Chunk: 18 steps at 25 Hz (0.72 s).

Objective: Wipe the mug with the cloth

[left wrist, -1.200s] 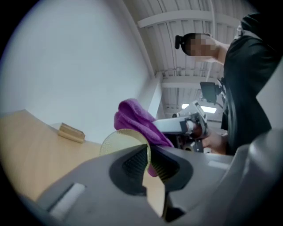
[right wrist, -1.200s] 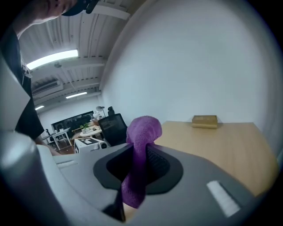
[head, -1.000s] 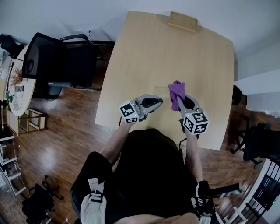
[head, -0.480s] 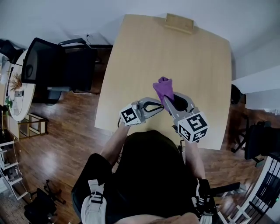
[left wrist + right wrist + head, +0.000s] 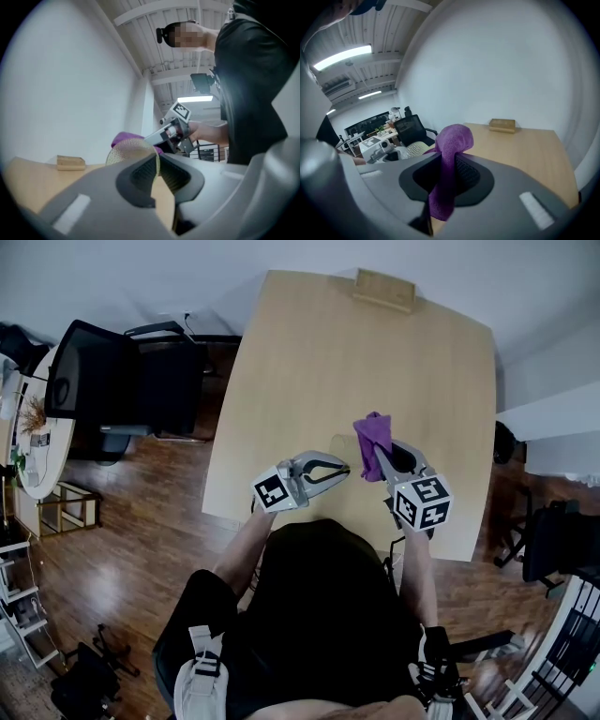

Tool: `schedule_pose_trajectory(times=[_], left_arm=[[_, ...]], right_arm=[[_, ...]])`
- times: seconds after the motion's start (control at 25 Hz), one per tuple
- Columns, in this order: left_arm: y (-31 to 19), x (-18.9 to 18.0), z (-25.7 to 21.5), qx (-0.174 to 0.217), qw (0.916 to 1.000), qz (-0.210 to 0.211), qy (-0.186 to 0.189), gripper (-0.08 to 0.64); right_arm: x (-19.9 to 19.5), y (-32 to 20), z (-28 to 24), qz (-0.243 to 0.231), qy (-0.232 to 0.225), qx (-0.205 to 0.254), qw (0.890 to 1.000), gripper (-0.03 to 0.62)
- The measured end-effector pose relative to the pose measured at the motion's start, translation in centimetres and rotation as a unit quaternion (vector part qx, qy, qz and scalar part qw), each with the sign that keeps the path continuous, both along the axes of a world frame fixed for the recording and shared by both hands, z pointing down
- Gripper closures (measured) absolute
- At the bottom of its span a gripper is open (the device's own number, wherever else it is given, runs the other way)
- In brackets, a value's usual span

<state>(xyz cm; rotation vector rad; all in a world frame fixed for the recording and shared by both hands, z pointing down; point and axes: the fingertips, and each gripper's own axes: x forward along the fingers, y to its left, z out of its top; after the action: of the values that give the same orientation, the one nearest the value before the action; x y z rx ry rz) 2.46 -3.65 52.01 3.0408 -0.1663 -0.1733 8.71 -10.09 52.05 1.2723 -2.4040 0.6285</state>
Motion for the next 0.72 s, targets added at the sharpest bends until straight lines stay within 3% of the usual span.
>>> schedule_pose_trajectory(times=[0.12,0.24,0.32,0.48,0.6,0.72], left_arm=[[0.2,-0.1,-0.1,0.006,1.0000,0.006,0.001,0.518],[0.6,-0.2,-0.3,0.012,0.9998,0.014,0.000,0.518],[0.8,0.0,-0.2,0.029,0.9993,0.023,-0.009,0.518],[1.6,1.1,-0.5,0.075,0.9960,0.043,-0.022,0.518],[1.8,1.5,-1.3,0.096,0.9939,0.048,-0.025,0.518],[1.9,1.3,-1.7,0.110,0.9922,0.048,-0.033,0.518]], right_arm=[[3.9,-0.1,2.6,0.044,0.015,-0.034,0.998,0.528],[5.2,-0.1,0.7,0.065,0.010,-0.018,0.998,0.528],[3.4,-0.2,-3.0,0.040,-0.003,0.020,0.999,0.528],[-2.9,0.5,-7.9,-0.059,-0.013,0.065,0.996,0.528],[-5.0,0.9,-6.6,-0.102,-0.001,0.044,0.994,0.528],[-3.6,0.6,-4.4,-0.086,-0.007,0.016,0.996,0.528]])
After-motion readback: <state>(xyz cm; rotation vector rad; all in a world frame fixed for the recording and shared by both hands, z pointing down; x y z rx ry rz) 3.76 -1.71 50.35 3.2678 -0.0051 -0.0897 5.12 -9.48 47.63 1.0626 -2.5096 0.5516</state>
